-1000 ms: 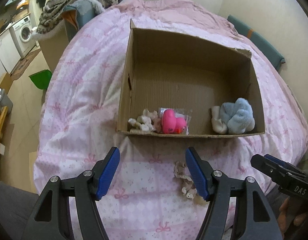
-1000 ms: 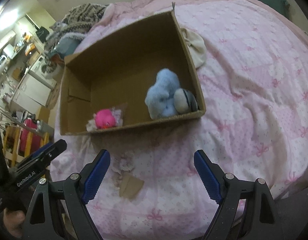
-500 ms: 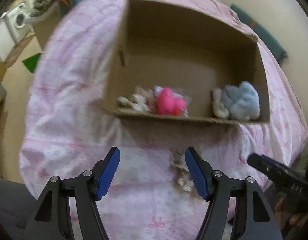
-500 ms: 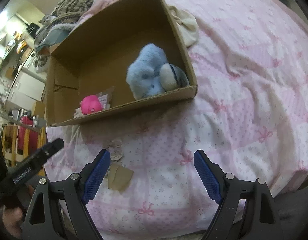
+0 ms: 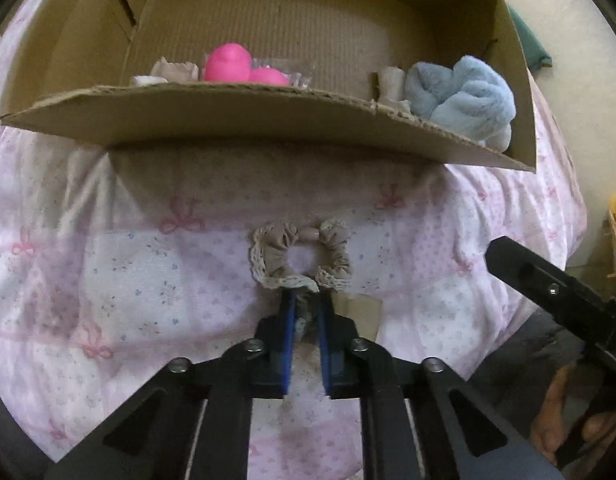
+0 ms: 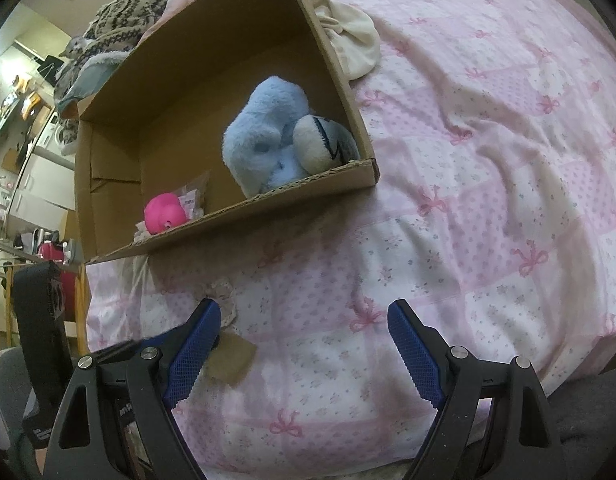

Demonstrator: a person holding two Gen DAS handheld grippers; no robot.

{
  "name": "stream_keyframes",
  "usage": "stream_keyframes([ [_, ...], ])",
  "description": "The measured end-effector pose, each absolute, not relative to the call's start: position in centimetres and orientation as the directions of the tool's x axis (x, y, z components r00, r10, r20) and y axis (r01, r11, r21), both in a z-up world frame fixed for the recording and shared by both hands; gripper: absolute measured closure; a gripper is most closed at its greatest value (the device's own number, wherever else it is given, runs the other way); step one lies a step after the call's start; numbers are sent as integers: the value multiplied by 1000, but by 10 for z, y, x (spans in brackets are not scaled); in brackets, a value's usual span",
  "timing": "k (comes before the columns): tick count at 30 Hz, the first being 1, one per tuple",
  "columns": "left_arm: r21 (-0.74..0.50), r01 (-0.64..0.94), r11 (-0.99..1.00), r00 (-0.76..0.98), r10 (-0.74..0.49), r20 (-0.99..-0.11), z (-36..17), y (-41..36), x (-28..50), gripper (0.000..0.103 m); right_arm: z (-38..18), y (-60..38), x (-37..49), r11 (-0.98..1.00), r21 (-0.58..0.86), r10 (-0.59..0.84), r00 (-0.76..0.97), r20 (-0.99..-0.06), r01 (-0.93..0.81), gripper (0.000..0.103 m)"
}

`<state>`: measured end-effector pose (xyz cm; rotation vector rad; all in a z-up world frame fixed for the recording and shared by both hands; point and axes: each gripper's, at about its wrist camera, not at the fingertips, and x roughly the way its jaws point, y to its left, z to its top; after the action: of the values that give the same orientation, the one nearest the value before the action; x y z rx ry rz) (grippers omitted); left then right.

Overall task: Organize soft objects
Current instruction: 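Grasp the lace scrunchie with the left tool while the right tool grasps the tan cylinder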

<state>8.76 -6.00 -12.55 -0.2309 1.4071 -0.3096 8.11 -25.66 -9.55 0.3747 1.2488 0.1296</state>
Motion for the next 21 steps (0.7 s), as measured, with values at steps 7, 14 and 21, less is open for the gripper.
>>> stream_keyframes([
  [7, -346, 51, 937, 194, -349, -917, -103, -41, 82, 97, -97, -253, 83, 930, 355, 313, 301, -901, 93, 12],
  [14, -242, 22, 970, 339, -234, -911, -66, -11, 72, 97, -112, -233, 82, 868, 496, 481, 192, -856, 38, 13],
  [21, -200, -19, 980, 349, -181, -919, -62, 8, 67, 97, -134, -190, 85, 865, 502, 502, 64, -863, -16, 28],
])
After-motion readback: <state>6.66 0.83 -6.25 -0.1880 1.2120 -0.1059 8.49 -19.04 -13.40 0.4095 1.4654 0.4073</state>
